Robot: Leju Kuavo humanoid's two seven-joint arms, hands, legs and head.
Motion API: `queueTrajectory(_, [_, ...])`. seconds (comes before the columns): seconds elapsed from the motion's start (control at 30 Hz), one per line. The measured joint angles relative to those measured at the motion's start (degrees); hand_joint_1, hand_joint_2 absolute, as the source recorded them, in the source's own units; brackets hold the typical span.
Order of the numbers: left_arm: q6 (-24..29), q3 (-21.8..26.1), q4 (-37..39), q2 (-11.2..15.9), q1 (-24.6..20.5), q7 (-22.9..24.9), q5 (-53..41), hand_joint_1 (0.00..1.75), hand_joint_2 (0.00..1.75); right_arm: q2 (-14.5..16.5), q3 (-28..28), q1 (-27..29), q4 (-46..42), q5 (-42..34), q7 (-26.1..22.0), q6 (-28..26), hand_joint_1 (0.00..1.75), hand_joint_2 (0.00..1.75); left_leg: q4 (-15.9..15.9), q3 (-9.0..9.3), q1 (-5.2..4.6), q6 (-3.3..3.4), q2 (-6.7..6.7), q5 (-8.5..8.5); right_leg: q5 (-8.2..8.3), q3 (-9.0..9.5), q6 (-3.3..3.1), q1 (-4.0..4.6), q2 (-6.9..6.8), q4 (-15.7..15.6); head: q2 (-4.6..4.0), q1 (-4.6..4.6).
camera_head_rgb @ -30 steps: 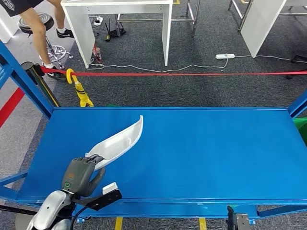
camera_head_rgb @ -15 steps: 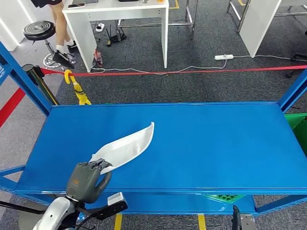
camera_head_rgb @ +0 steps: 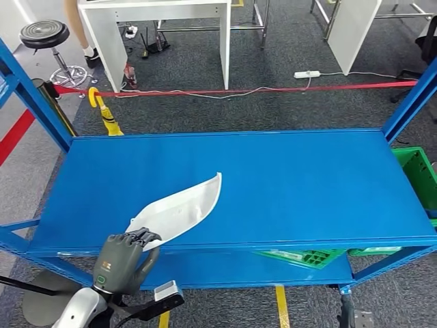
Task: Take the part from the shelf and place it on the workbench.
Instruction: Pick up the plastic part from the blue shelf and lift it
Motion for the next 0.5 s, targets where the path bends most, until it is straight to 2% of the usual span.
queueTrajectory(0.03, [0.28, -0.2, 0.0, -0.07, 0.12, 0.13, -0.06, 1.75, 1.75, -0.02, -0.16, 0.43, -0.29, -0.22, 0.01, 0.05, 0.0, 0.0, -0.23, -0.45, 0.09, 0.36, 0.5, 0.58, -1.84, -0.73, 0.18, 0.02, -0.53, 1.59, 0.0, 0.11])
queueTrajectory(0.07, [0.61, -0.34, 0.0, -0.15, 0.25, 0.26, -0.1, 1.75, 1.75, -0.03, -0.33, 0.72, -0.58, -0.35, 0.02, -0.09, 0.0, 0.0, -0.33, -0.94, 0.13, 0.64, 0.99, 1.08, -4.49, -1.6, 0.25, 0.01, -1.21, 4.2, 0.0, 0.21])
queueTrajectory(0.1, [1.01, -0.48, 0.0, -0.21, 0.42, 0.45, -0.2, 1.75, 1.75, -0.02, -0.51, 0.96, -0.93, -0.41, 0.02, -0.45, 0.0, 0.0, -0.31, -1.59, 0.05, 0.86, 1.45, 1.57, -7.36, -2.63, 0.38, 0.05, -1.69, 7.83, 0.0, 0.3])
queueTrajectory(0.13, [1.42, -0.58, 0.01, -0.27, 0.59, 0.69, -0.37, 1.75, 1.75, -0.02, -0.72, 1.14, -1.29, -0.4, 0.03, -0.95, 0.0, 0.0, -0.29, -2.23, -0.05, 0.94, 1.97, 2.09, -9.39, -3.34, 0.54, 0.04, -1.88, 11.49, 0.0, 0.32])
queueTrajectory(0.17, [1.81, -0.67, 0.02, -0.31, 0.74, 0.92, -0.56, 1.75, 1.75, -0.02, -0.93, 1.3, -1.67, -0.39, 0.02, -1.44, 0.0, 0.0, -0.26, -2.89, -0.13, 0.95, 2.48, 2.61, -10.18, -3.57, 0.67, 0.05, -1.95, 14.2, 0.0, 0.29])
queueTrajectory(0.2, [2.21, -0.73, 0.03, -0.33, 0.87, 1.11, -0.8, 1.75, 1.75, -0.02, -1.18, 1.5, -2.02, -0.39, 0.02, -1.87, 0.0, 0.0, -0.21, -3.63, -0.17, 0.9, 3.0, 3.16, -9.57, -2.96, 0.8, 0.05, -2.0, 15.44, 0.0, 0.29])
queueTrajectory(0.23, [2.55, -0.76, 0.05, -0.36, 0.97, 1.23, -1.02, 1.75, 1.75, -0.02, -1.4, 1.7, -2.3, -0.39, 0.02, -2.13, 0.0, 0.0, -0.14, -4.34, -0.17, 0.79, 3.49, 3.67, -7.84, -1.31, 0.91, 0.04, -2.15, 14.47, 0.0, 0.29])
queueTrajectory(0.27, [2.85, -0.78, 0.06, -0.38, 1.05, 1.27, -1.17, 1.75, 1.75, -0.02, -1.57, 1.86, -2.54, -0.4, 0.02, -2.26, 0.0, 0.0, 0.01, -5.04, -0.13, 0.6, 3.94, 4.14, -6.03, 1.23, 1.05, 0.0, -2.59, 11.68, 0.0, 0.29])
queueTrajectory(0.3, [3.18, -0.8, 0.08, -0.42, 1.1, 1.29, -1.3, 1.75, 1.75, 0.02, -1.73, 1.91, -2.77, -0.43, 0.03, -2.32, 0.0, 0.0, 0.25, -5.7, -0.18, 0.31, 4.35, 4.59, -5.33, 4.29, 1.29, 0.05, -3.47, 7.69, 0.0, 0.32])
queueTrajectory(0.33, [3.48, -0.82, 0.08, -0.45, 1.14, 1.31, -1.4, 1.75, 1.75, 0.06, -1.86, 1.87, -3.05, -0.53, 0.02, -2.33, 0.0, 0.0, 0.53, -6.19, -0.26, -0.01, 4.72, 4.95, -5.58, 7.09, 1.19, 0.19, -4.29, 3.56, 0.0, 0.3])
queueTrajectory(0.37, [3.79, -0.86, 0.09, -0.51, 1.15, 1.31, -1.47, 1.75, 1.75, 0.11, -1.99, 1.83, -3.33, -0.67, 0.01, -2.25, 0.0, 0.0, 0.78, -6.43, -0.37, -0.3, 5.1, 5.3, -6.33, 8.76, 0.9, 0.31, -4.9, 0.52, 0.0, 0.19])
queueTrajectory(0.4, [4.09, -0.9, 0.1, -0.58, 1.14, 1.31, -1.54, 1.75, 1.75, 0.16, -2.15, 1.83, -3.6, -0.83, 0.01, -2.1, 0.0, 0.0, 0.94, -6.52, -0.47, -0.55, 5.48, 5.65, -7.19, 9.46, 0.43, 0.5, -5.11, -1.15, 0.0, 0.08])
queueTrajectory(0.47, [4.49, -1.01, 0.13, -0.75, 1.14, 1.32, -1.62, 1.75, 1.75, 0.19, -2.53, 2.12, -3.97, -1.17, 0.01, -1.74, 0.0, 0.0, 1.06, -6.55, -0.37, -1.04, 6.04, 6.19, -6.87, 8.6, -0.94, 0.57, -4.44, -1.41, 0.0, -0.11])
queueTrajectory(0.5, [4.6, -1.06, 0.13, -0.81, 1.17, 1.32, -1.64, 1.75, 1.75, 0.22, -2.66, 2.24, -4.06, -1.29, 0.03, -1.57, 0.0, 0.0, 1.38, -6.8, -0.25, -1.41, 5.59, 5.56, -6.41, 8.08, -1.52, 0.56, -4.1, -1.3, 0.0, -0.11])
